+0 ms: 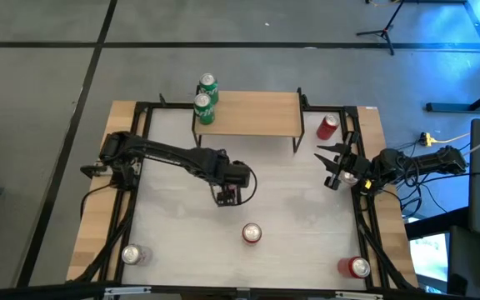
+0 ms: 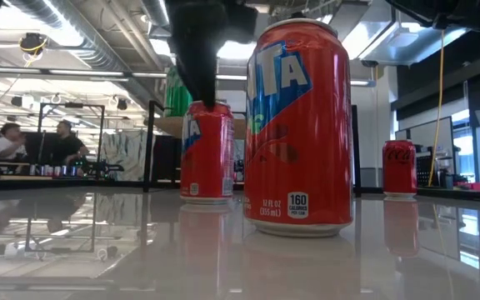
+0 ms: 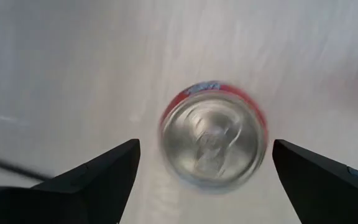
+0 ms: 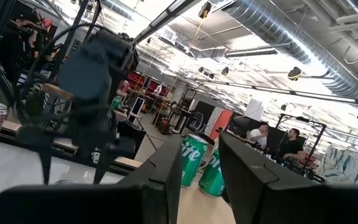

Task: Place canned beverage on shelf
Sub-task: Put the top orange soda can on the shelf

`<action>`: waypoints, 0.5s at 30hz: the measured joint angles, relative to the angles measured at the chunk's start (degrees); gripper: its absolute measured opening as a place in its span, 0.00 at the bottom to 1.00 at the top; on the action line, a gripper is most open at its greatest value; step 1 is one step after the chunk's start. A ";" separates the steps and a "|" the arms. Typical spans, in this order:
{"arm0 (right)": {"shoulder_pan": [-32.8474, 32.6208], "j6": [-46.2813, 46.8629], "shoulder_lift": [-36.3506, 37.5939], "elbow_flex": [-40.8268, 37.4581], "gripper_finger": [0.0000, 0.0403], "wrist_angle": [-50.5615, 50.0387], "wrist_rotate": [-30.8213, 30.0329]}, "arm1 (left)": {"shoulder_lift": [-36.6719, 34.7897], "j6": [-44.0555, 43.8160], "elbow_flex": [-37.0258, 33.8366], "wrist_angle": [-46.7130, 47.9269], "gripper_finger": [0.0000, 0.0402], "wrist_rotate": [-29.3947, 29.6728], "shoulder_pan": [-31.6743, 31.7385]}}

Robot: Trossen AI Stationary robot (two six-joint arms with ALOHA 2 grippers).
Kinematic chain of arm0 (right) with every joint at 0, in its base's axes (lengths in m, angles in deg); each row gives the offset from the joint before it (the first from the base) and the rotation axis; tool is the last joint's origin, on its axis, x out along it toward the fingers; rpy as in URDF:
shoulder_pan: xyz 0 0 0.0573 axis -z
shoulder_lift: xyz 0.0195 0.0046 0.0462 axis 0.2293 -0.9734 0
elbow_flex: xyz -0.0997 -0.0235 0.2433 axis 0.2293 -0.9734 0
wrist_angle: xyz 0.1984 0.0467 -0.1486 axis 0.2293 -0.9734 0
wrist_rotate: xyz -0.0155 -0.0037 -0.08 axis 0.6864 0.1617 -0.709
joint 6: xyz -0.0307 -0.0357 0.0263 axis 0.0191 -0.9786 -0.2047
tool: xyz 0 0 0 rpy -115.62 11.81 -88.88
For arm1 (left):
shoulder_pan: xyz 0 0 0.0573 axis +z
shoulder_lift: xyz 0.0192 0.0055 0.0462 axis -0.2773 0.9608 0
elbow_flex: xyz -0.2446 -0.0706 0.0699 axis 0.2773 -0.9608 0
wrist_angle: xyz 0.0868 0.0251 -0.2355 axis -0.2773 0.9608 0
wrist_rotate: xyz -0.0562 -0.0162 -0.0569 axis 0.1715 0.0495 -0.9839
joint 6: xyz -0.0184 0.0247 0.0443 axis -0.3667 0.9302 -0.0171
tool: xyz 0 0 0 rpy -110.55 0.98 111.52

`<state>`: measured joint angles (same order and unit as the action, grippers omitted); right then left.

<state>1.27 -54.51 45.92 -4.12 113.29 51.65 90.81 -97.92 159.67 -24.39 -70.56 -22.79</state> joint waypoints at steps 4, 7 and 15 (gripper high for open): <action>0.02 -0.02 0.00 0.00 0.26 -0.01 0.00 | -4.12 0.83 -1.56 0.23 0.88 3.57 -1.99; 0.01 0.33 -0.08 0.00 0.26 -0.01 0.02 | -7.99 0.62 -5.95 -1.96 0.88 5.00 -2.93; 0.02 0.70 -2.75 0.02 0.26 1.79 0.02 | -22.99 0.84 -27.07 -19.78 0.88 5.07 -4.60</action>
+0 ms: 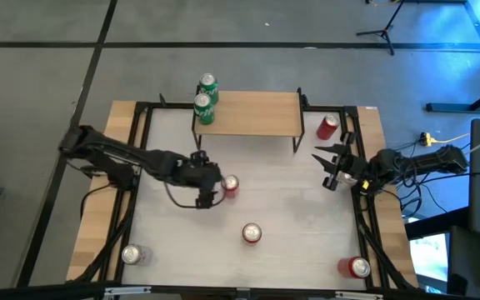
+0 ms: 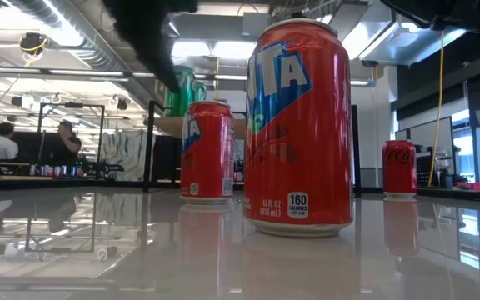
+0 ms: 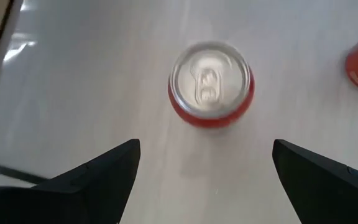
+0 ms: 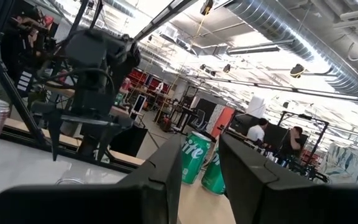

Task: Place canned beverage on shelf
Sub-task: Put the top orange soda can on the shelf

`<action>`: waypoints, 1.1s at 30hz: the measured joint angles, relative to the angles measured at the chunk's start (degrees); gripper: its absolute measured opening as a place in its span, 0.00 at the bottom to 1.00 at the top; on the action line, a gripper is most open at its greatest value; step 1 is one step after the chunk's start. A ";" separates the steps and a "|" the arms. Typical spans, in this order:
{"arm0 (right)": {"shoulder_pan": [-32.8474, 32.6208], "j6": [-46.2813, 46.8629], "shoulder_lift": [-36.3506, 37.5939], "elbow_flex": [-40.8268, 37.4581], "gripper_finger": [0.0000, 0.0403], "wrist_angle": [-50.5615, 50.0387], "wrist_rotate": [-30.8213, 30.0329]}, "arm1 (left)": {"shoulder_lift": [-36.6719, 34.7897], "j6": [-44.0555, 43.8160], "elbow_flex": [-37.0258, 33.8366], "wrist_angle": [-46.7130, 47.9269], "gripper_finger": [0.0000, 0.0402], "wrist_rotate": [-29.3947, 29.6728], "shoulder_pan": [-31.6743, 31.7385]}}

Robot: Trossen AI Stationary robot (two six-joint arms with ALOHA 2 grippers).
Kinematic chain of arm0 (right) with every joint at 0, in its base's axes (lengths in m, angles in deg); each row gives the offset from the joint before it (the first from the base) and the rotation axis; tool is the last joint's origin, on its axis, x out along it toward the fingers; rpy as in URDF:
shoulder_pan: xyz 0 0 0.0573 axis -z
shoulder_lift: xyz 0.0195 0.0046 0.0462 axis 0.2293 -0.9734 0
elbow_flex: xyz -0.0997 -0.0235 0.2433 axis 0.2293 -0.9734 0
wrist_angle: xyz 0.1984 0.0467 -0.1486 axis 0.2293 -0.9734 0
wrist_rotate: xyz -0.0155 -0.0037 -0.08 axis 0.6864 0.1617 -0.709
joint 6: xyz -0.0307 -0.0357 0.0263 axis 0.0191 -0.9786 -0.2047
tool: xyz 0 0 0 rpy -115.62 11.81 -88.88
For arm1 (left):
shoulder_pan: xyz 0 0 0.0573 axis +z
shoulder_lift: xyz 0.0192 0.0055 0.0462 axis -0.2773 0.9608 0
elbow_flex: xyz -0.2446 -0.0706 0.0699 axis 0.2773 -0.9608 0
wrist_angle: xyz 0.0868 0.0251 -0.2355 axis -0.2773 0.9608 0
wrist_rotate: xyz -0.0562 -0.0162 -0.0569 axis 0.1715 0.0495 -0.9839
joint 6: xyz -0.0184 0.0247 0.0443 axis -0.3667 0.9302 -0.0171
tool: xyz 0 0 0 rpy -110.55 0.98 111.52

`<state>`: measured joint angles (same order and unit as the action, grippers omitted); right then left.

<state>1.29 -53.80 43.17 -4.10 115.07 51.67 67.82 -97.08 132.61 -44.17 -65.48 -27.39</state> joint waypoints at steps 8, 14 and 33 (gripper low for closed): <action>0.00 1.72 -9.83 0.81 0.26 8.99 0.00 | -9.80 4.56 -20.20 -24.90 0.88 -0.54 -0.41; 0.00 6.72 -22.26 6.78 0.26 7.61 0.00 | -10.11 7.50 -29.00 -34.03 0.88 -0.22 -0.33; 0.00 14.78 -63.37 24.84 0.26 7.62 -0.38 | -10.07 1.57 -35.27 -40.11 0.88 2.75 0.02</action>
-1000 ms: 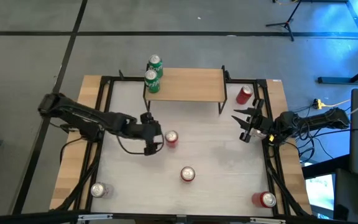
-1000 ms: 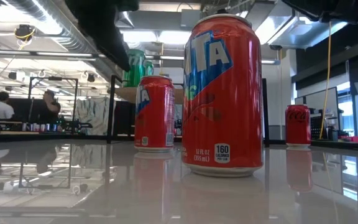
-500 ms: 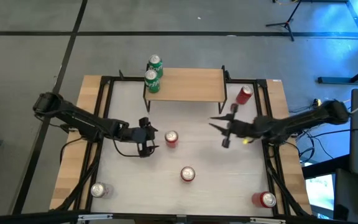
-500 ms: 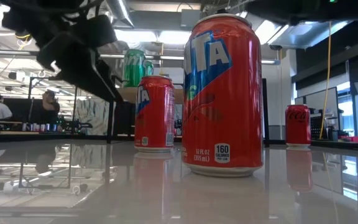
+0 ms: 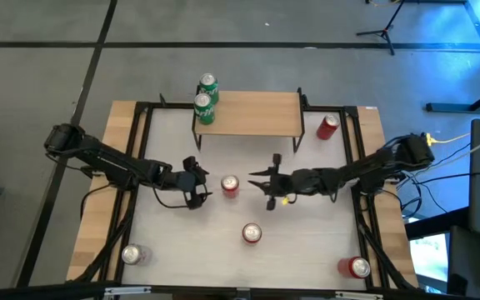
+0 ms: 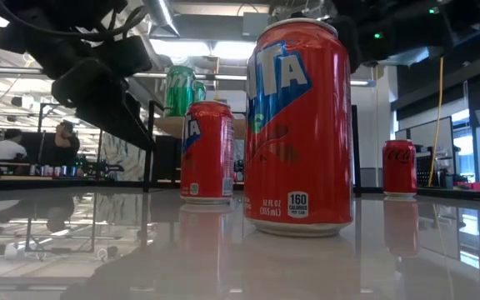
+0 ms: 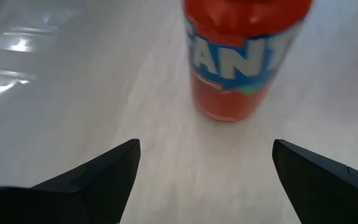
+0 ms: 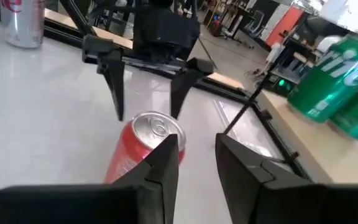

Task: Place canned beverage on shelf
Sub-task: Put the top orange soda can on the shelf

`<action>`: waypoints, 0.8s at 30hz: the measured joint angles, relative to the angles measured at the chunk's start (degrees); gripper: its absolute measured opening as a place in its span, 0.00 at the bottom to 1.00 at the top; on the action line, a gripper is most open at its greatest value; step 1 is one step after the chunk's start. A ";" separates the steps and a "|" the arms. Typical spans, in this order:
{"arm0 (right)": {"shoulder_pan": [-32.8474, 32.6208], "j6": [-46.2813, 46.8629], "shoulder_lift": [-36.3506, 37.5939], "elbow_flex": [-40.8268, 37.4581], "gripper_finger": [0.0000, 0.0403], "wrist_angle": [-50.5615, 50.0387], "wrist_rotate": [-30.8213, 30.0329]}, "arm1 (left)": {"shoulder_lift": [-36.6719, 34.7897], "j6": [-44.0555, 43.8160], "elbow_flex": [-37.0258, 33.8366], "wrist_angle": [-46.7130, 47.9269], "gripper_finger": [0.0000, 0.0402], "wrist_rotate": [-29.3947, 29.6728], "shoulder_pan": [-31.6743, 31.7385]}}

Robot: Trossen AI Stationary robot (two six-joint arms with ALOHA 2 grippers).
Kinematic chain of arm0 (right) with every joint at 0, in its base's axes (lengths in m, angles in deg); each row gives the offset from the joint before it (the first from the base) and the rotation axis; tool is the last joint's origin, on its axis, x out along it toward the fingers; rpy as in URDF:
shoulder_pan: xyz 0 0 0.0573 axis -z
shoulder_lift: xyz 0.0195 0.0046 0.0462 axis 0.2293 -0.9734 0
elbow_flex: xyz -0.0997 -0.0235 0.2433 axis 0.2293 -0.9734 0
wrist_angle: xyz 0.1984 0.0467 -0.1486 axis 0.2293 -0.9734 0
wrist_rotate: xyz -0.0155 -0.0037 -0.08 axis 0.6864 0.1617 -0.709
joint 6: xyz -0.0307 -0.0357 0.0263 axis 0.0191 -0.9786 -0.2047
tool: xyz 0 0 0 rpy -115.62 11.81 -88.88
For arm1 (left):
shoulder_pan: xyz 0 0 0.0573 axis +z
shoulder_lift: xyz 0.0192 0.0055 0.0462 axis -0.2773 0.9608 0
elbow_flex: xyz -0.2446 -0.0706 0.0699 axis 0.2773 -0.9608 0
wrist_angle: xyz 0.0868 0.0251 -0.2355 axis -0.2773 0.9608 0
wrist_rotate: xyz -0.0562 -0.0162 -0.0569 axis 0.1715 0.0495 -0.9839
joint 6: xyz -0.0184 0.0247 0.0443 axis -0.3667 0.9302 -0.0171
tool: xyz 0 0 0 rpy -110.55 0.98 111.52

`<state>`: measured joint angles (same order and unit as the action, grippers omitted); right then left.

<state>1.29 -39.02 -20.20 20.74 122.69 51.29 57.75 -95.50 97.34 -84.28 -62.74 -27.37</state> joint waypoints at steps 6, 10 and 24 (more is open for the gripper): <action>0.54 6.71 -1.81 3.34 0.32 -8.37 -5.32 | 0.02 -0.10 0.00 -0.86 0.88 5.17 0.43; 1.25 13.04 -1.79 4.49 0.42 -16.27 -2.99 | 0.04 1.20 -0.38 -1.40 0.88 3.67 0.48; 1.22 17.97 -4.59 4.47 0.56 -16.63 0.93 | 0.09 5.93 -10.19 -20.41 0.88 -4.90 6.55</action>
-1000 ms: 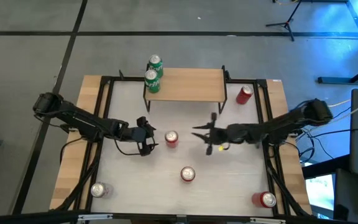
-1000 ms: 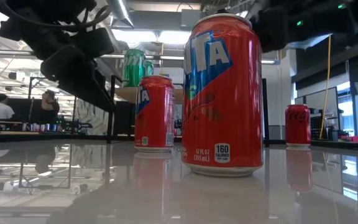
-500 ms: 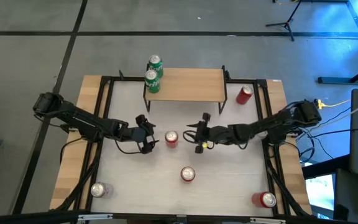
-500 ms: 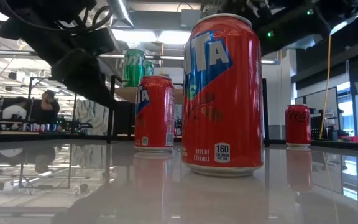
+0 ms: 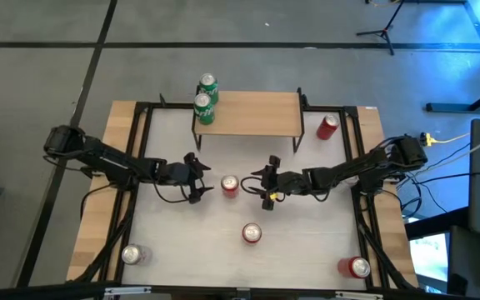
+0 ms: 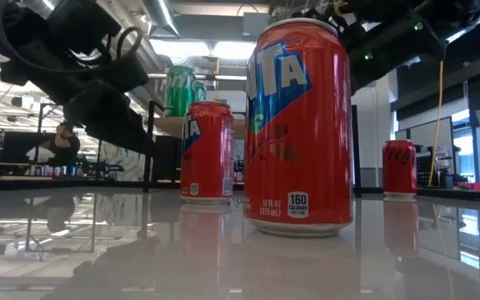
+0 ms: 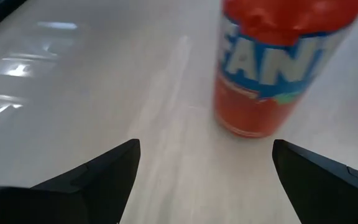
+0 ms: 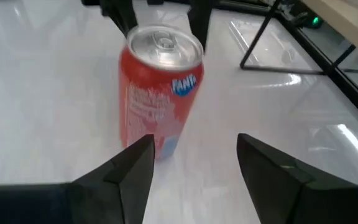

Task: Place canned beverage on shelf
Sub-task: Put the top orange soda can on the shelf

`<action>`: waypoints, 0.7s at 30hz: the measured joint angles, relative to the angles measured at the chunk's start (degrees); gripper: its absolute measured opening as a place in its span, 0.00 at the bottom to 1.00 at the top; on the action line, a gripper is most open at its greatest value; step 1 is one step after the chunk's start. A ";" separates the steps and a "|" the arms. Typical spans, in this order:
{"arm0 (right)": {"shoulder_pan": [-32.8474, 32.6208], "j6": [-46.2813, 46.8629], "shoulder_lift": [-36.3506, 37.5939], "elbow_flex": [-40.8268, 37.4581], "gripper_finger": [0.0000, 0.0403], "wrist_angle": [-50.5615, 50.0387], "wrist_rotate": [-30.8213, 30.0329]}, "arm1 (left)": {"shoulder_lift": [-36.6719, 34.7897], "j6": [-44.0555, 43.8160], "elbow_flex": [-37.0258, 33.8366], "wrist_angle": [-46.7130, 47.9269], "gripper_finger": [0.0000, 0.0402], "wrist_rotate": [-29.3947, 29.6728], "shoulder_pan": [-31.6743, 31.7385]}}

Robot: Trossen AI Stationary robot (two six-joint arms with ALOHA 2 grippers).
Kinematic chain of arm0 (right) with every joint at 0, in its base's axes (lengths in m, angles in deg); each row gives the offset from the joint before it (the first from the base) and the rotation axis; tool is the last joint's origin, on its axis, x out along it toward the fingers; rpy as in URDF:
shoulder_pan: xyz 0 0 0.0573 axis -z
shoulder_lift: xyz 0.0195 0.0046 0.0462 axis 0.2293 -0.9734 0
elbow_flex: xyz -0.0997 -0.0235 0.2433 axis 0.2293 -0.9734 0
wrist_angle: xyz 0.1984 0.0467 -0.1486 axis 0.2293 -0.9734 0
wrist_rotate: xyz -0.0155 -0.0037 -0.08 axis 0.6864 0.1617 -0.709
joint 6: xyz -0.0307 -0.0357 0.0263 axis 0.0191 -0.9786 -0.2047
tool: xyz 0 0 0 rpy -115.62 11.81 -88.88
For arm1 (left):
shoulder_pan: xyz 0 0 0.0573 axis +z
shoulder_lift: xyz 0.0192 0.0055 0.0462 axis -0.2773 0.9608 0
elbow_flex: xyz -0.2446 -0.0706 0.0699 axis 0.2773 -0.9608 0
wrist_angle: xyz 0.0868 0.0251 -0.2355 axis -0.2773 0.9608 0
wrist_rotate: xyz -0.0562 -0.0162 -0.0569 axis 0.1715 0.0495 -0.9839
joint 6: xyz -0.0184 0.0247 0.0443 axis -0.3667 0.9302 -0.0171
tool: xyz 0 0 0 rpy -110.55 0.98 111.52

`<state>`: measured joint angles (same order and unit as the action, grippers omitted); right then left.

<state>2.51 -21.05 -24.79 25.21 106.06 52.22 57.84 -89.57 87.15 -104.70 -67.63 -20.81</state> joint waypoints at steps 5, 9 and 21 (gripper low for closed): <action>1.17 -0.54 -3.15 0.00 0.56 6.21 1.17 | 0.00 1.29 -0.28 -2.29 0.88 -0.02 1.60; 1.92 0.05 -4.24 0.02 0.56 6.41 3.37 | 2.24 3.30 -0.26 -5.85 0.88 -0.98 1.60; 1.80 -0.01 -4.62 0.02 0.56 6.72 5.51 | 11.74 5.64 -0.26 -19.24 0.88 -0.07 1.60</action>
<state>4.31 -21.06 -29.40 25.23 112.78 57.73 69.58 -83.93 86.89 -123.94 -67.70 -19.21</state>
